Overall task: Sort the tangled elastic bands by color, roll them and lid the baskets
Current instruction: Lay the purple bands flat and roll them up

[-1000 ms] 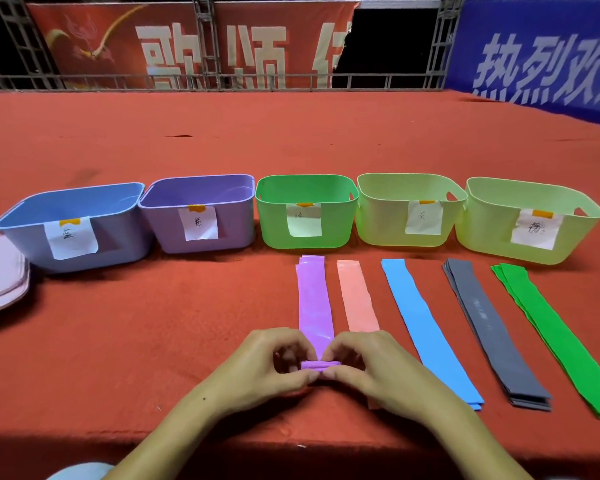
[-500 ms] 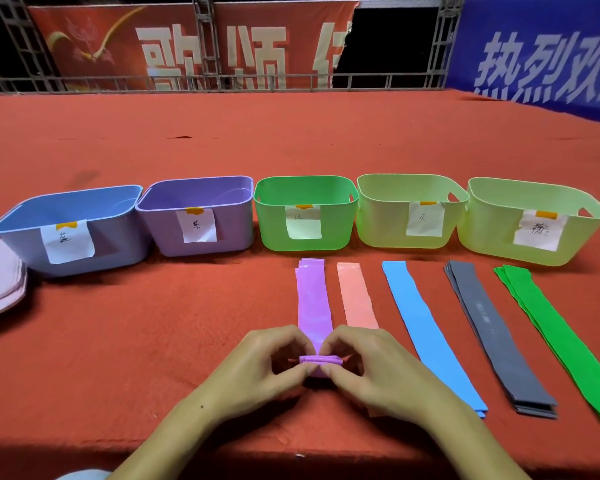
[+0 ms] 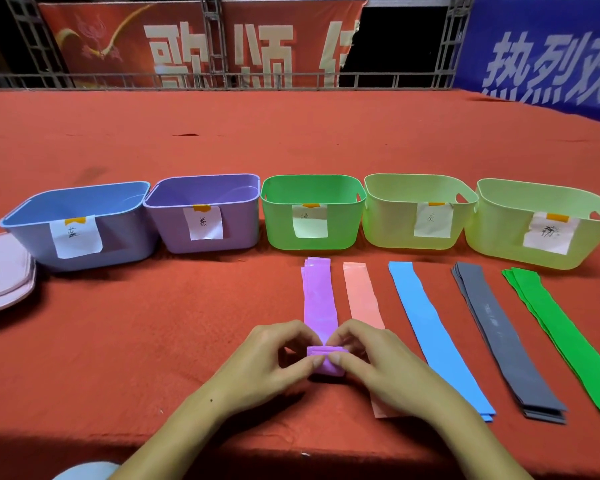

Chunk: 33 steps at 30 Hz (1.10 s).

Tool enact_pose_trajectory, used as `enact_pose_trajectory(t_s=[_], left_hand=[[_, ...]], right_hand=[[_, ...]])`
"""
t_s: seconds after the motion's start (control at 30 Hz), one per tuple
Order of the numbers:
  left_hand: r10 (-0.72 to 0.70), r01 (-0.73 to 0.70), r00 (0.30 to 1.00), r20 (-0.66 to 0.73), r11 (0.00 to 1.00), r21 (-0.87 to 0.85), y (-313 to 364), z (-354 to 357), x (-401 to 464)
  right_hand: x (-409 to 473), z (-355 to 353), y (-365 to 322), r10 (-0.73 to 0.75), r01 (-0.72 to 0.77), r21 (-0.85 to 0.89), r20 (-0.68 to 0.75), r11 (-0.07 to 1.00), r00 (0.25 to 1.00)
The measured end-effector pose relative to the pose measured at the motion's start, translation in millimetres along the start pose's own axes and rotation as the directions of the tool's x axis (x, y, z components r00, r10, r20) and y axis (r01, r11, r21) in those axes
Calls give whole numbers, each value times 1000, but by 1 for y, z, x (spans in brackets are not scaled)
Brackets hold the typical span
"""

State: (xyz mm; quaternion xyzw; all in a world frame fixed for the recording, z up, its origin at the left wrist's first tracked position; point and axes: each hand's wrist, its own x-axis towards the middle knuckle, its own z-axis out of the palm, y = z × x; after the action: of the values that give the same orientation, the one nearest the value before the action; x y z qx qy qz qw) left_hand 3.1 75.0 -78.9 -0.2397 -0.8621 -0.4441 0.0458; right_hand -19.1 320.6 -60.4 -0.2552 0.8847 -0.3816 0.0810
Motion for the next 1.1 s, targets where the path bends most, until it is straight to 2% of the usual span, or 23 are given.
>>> enact_pose_trajectory(t_s=[0.27, 0.47, 0.67, 0.9, 1.1], left_hand=[[-59, 64, 992, -112, 997, 41, -7, 9, 4], [-74, 77, 992, -104, 997, 26, -8, 12, 8], [-113, 117, 988, -107, 993, 25, -10, 9, 9], [-108, 115, 992, -65, 987, 114, -14, 6, 6], [4, 3, 999, -40, 983, 184, -16, 8, 8]], right_hand=[[8, 5, 3, 41, -40, 42, -7, 998, 999], [16, 9, -1, 88, -86, 53, -34, 995, 996], [18, 12, -5, 102, -104, -24, -66, 994, 993], [20, 16, -1, 128, -134, -113, -62, 984, 990], [22, 17, -3, 142, -146, -194, -36, 970, 989]])
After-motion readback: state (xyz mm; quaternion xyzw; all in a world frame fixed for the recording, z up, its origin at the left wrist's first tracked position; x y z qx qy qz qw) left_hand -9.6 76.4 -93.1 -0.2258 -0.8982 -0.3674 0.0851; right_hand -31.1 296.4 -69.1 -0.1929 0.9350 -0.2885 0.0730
